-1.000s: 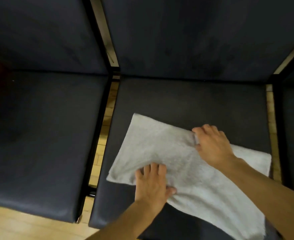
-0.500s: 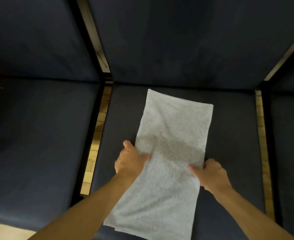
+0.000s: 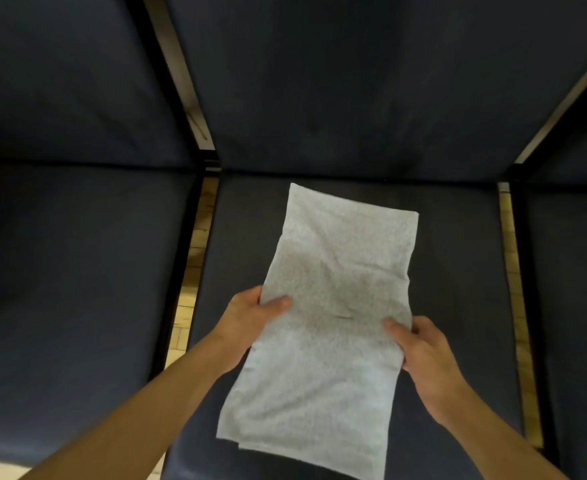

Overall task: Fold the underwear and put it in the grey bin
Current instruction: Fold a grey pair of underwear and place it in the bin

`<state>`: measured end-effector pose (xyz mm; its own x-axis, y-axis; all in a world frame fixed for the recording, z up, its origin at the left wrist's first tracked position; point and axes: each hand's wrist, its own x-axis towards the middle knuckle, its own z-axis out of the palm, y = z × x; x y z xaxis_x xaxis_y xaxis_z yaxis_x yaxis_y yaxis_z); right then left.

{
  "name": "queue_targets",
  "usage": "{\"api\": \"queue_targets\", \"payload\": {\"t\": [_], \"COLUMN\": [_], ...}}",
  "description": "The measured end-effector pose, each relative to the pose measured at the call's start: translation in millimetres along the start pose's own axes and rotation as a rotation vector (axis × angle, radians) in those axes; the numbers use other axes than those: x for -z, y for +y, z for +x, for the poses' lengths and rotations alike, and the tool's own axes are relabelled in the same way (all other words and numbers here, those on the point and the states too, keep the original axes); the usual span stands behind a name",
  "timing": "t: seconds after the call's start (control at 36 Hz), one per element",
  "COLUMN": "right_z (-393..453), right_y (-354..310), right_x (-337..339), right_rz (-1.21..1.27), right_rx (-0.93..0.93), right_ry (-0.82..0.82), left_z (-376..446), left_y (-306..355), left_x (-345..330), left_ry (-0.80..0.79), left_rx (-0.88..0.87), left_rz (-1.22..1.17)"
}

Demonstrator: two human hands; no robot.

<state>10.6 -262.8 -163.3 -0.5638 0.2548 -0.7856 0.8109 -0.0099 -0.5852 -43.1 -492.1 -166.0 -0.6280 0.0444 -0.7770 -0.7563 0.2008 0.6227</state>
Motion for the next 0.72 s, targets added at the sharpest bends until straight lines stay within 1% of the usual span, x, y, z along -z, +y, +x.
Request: {"api": "queue_targets", "payload": {"t": [0.06,0.17,0.22,0.33,0.42,0.47,0.5,0.53,0.67,0.72], "right_z": [-5,-36,-66,-139,-231,-271,-317,-341,-522,-576], "right_y": [-2,-24,-42,-86,-145,-180,-202,-217,-290,-313], "right_x": [3,13,26,59,95,110,128,137,206,222], "right_rz": [0.004,0.054,0.052,-0.048,-0.019,-0.033,-0.037,-0.048,-0.069,-0.108], "right_rx": [0.030,0.165,0.259,0.437,0.563,0.636,0.687,0.717,0.876,0.953], "right_ry": [-0.009,-0.010,-0.036,-0.018,-0.027,-0.070,-0.082,-0.098,-0.180,-0.154], "left_z": [-10,-43,-76,-162,-260,-304,-351,-377,-555,-606], "left_y": [5,24,38,85,144,179,202,218,303,330], "left_x": [7,16,15,14,16,18,18,20,22,21], "left_ry": [0.029,0.088,0.098,0.092,0.125,0.141,0.154,0.157,0.127,0.146], "left_rx": [-0.020,-0.118,-0.199,-0.370,-0.524,-0.615,-0.680,-0.713,-0.910,-0.993], "left_rz": [-0.018,-0.024,-0.043,0.019,0.063,0.084,0.092,0.100,0.100,0.117]}}
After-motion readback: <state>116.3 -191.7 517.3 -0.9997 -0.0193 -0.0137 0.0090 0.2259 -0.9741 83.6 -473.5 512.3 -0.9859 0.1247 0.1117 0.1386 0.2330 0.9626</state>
